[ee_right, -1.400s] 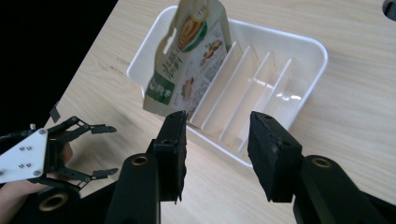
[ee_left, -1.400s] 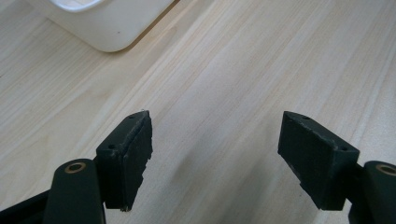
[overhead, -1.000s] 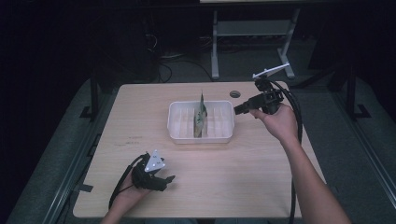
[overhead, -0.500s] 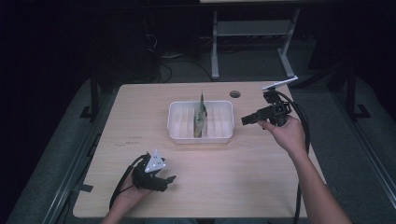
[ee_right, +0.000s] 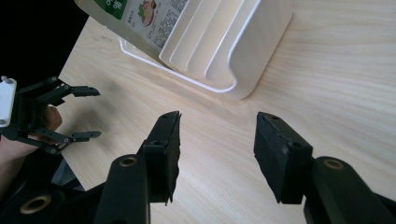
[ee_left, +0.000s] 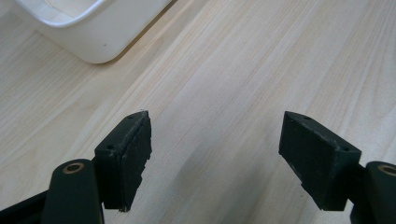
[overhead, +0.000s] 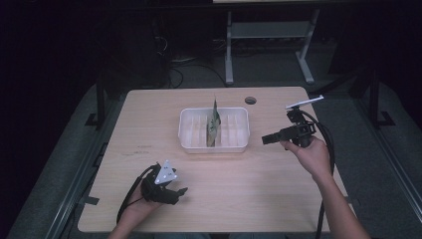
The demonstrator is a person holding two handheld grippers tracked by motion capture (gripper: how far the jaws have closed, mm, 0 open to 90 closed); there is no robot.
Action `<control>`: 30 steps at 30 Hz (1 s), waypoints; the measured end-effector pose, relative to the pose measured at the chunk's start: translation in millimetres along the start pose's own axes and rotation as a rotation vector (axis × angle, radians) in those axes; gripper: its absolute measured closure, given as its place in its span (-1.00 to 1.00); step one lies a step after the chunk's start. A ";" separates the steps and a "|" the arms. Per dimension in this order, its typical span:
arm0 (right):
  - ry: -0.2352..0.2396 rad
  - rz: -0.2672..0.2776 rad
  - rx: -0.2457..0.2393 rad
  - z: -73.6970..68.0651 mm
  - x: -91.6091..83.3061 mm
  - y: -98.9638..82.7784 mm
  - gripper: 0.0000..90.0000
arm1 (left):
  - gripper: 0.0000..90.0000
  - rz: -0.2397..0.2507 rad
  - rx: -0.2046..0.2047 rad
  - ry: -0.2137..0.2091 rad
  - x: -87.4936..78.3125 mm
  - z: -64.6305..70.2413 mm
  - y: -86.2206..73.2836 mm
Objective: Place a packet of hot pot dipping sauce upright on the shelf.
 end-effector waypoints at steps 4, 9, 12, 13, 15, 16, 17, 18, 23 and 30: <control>-0.005 -0.003 0.007 5.1 -0.4 -6.3 0.10 | -0.45 0.002 -0.002 0.002 -0.1 -0.4 0.1; -0.001 0.004 0.021 12.1 -0.2 -13.8 0.10 | -0.45 0.002 -0.002 0.002 -0.2 -0.6 0.0; -0.001 0.002 0.025 14.5 0.2 -17.4 0.09 | -0.45 0.002 -0.002 0.003 -0.1 -0.6 0.0; 0.002 0.003 0.030 16.3 0.4 -20.9 0.09 | -0.45 0.001 -0.004 0.002 0.0 -0.7 -0.1; -0.003 0.006 0.029 18.6 0.9 -24.5 0.08 | -0.45 0.002 -0.007 0.003 0.2 -1.2 -0.4; -0.003 0.006 0.029 18.6 0.9 -24.5 0.08 | -0.46 0.002 -0.007 0.003 0.2 -1.2 -0.4; 0.002 0.007 0.031 20.2 1.4 -28.6 0.08 | -0.46 0.002 -0.009 0.004 0.1 -1.9 -0.5; 0.000 0.007 0.034 21.3 1.7 -30.8 0.08 | -0.47 0.003 -0.010 0.005 0.1 -2.2 -0.5; -0.001 0.000 0.044 26.5 4.4 -40.8 0.08 | -0.47 0.004 -0.012 0.005 0.1 -2.3 -0.5; 0.005 -0.002 0.051 32.0 7.1 -52.7 0.07 | -0.50 0.003 -0.016 0.006 0.5 -2.2 -0.4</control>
Point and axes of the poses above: each handheld gripper's, and its own axes: x roughly forward along the jaws, y roughly out of its top, z roughly to its right, the point moved 10 cm from there along x, roughly forward along the jaws, and after that the axes turned 5 degrees about -y, right-handed, at the moved point
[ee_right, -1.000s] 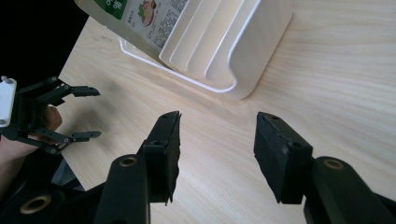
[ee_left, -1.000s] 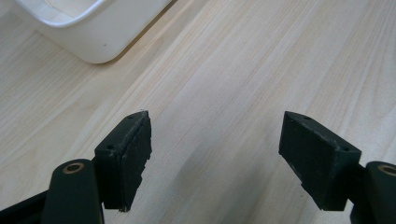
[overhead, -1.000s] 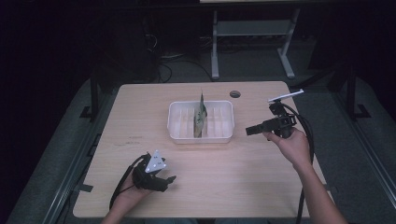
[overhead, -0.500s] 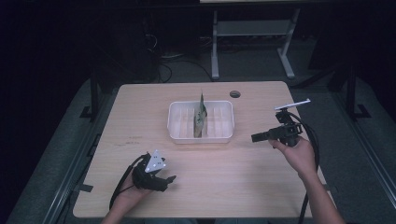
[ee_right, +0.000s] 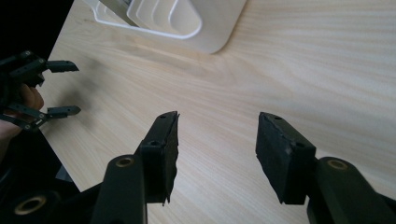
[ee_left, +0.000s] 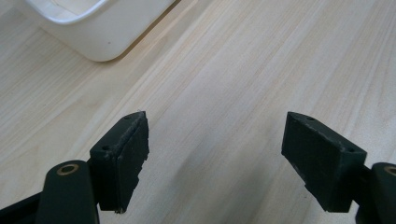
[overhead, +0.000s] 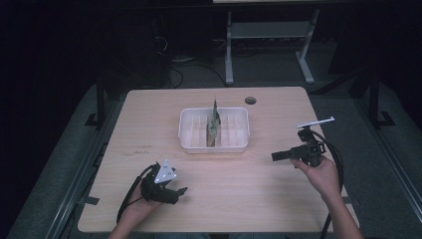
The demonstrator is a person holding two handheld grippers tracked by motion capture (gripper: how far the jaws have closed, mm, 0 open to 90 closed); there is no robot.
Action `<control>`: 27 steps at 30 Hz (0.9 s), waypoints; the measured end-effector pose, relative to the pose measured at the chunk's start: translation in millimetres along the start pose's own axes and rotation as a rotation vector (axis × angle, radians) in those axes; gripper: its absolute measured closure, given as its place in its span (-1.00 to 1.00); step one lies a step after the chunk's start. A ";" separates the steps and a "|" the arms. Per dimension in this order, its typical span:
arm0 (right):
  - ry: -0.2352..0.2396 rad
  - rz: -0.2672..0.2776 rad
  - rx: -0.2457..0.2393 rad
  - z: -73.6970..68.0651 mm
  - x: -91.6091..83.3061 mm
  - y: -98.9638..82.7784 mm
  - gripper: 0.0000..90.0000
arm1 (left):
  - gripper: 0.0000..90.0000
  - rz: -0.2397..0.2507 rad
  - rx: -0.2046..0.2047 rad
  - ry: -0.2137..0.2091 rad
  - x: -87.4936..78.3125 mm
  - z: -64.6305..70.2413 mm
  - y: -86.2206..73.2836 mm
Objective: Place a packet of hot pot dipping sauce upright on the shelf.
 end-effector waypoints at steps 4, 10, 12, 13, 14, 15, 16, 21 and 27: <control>0.004 0.000 0.007 2.2 1.1 -5.5 0.07 | -0.51 0.002 -0.004 0.003 -0.3 -0.4 0.2; 0.011 -0.001 0.018 9.5 4.7 -18.8 0.06 | -0.52 0.005 -0.008 0.006 -0.4 -0.6 0.4; 0.010 -0.005 0.024 11.6 6.3 -22.4 0.06 | -0.52 0.005 -0.010 0.005 -0.3 -0.4 0.4; 0.012 -0.004 0.024 12.6 7.3 -24.1 0.06 | -0.52 0.007 -0.011 0.005 -0.1 -0.4 0.6; 0.012 -0.004 0.026 13.7 8.1 -25.6 0.06 | -0.52 0.010 -0.013 0.005 0.0 -0.4 0.8; 0.011 -0.003 0.028 14.8 8.9 -26.9 0.06 | -0.52 0.012 -0.014 0.005 0.0 -0.3 1.1; 0.013 -0.003 0.032 15.6 9.5 -28.3 0.06 | -0.52 0.012 -0.009 0.005 -0.2 -0.6 1.4; 0.021 0.001 0.028 14.8 12.1 -32.9 0.06 | -0.52 0.014 -0.007 0.008 -0.4 -0.5 2.0; 0.022 0.002 0.014 11.0 15.0 -41.1 0.04 | -0.52 0.017 -0.008 0.007 -0.9 -0.4 2.2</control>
Point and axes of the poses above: each handheld gripper's, and its own axes: x roughly forward along the jaws, y roughly out of its top, z roughly to its right, the point moved 10 cm from there along x, roughly forward along the jaws, and after that the axes turned 5 degrees about -y, right-handed, at the moved point
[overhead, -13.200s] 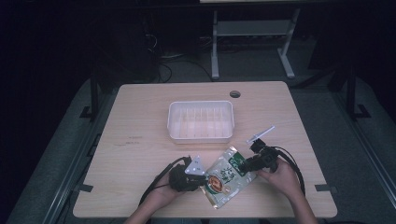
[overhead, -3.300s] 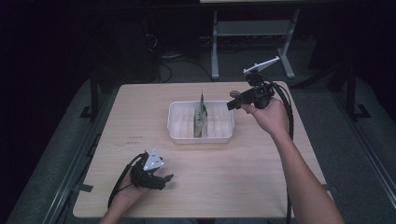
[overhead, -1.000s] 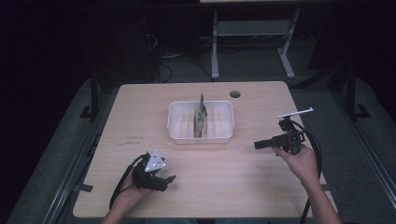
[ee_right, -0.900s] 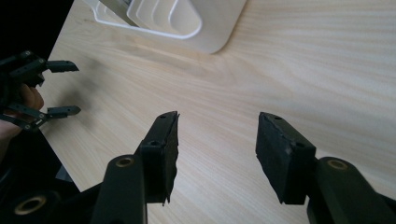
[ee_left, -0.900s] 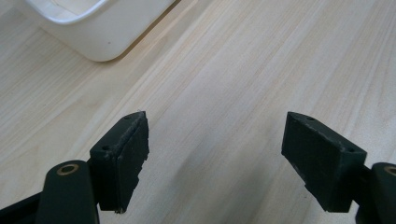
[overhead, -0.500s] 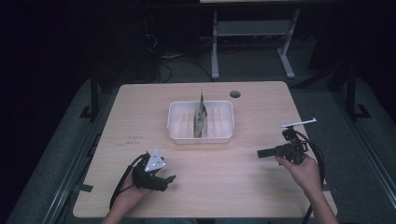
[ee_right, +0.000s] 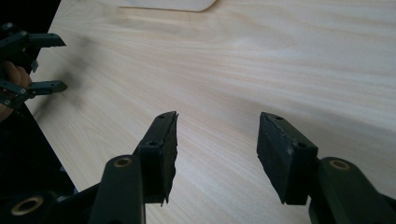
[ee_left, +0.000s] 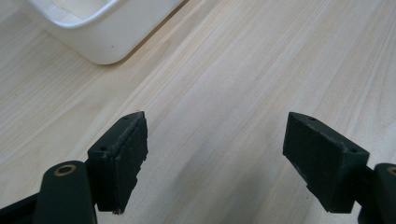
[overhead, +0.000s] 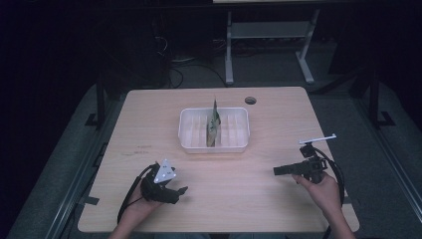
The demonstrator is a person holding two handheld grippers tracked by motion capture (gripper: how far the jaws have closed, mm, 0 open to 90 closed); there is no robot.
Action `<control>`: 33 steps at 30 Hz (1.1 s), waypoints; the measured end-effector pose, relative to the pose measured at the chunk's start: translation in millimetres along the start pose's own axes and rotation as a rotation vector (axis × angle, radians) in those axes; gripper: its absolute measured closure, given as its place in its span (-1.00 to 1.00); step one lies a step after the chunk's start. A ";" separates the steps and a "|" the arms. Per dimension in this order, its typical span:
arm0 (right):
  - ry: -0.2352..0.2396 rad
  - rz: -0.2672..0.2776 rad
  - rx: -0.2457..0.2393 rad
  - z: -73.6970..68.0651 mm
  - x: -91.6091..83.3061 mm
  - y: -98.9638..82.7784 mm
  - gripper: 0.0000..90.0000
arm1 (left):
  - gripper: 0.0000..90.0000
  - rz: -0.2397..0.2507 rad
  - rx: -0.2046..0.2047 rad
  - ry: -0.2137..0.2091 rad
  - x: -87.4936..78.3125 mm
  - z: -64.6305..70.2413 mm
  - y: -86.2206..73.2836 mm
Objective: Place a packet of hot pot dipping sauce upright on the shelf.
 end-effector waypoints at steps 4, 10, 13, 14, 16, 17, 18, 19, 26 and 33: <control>0.010 0.004 -0.005 -2.2 2.0 -6.9 0.03 | -0.52 -0.001 -0.002 -0.004 0.7 1.2 0.2; 0.019 0.014 -0.018 -5.0 1.5 -18.1 0.00 | -0.52 -0.003 -0.005 -0.011 1.9 2.7 0.4; 0.026 0.026 -0.018 -5.6 1.2 -24.4 -0.01 | -0.52 -0.005 -0.003 -0.014 2.7 4.0 0.7; 0.026 0.027 -0.020 -5.5 1.5 -26.9 -0.02 | -0.52 -0.007 -0.001 -0.015 3.0 4.5 0.7; 0.029 0.036 -0.024 -5.5 2.1 -31.1 -0.03 | -0.52 -0.008 0.002 -0.019 3.6 5.3 0.9; 0.029 0.037 -0.025 -5.5 2.2 -32.9 -0.04 | -0.52 -0.009 0.004 -0.020 4.0 5.6 0.9; 0.023 0.042 -0.030 -5.4 2.1 -34.2 -0.04 | -0.52 -0.009 0.003 -0.021 4.3 6.0 1.0; 0.020 0.048 -0.036 -5.8 1.8 -35.1 -0.05 | -0.52 -0.008 0.003 -0.023 4.6 6.5 1.1; 0.058 0.076 -0.057 -17.5 -3.7 -44.9 -0.10 | -0.52 -0.009 0.005 -0.036 4.4 8.6 0.8; 0.080 0.087 -0.049 -18.5 -3.1 -46.6 -0.15 | -0.52 -0.008 0.007 -0.045 4.7 9.0 0.7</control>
Point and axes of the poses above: each handheld gripper's, and its own axes: x roughly forward along the jaws, y roughly out of its top, z roughly to its right, the point moved 10 cm from there along x, roughly forward along the jaws, and after that the axes turned 5 degrees about -y, right-handed, at the moved point
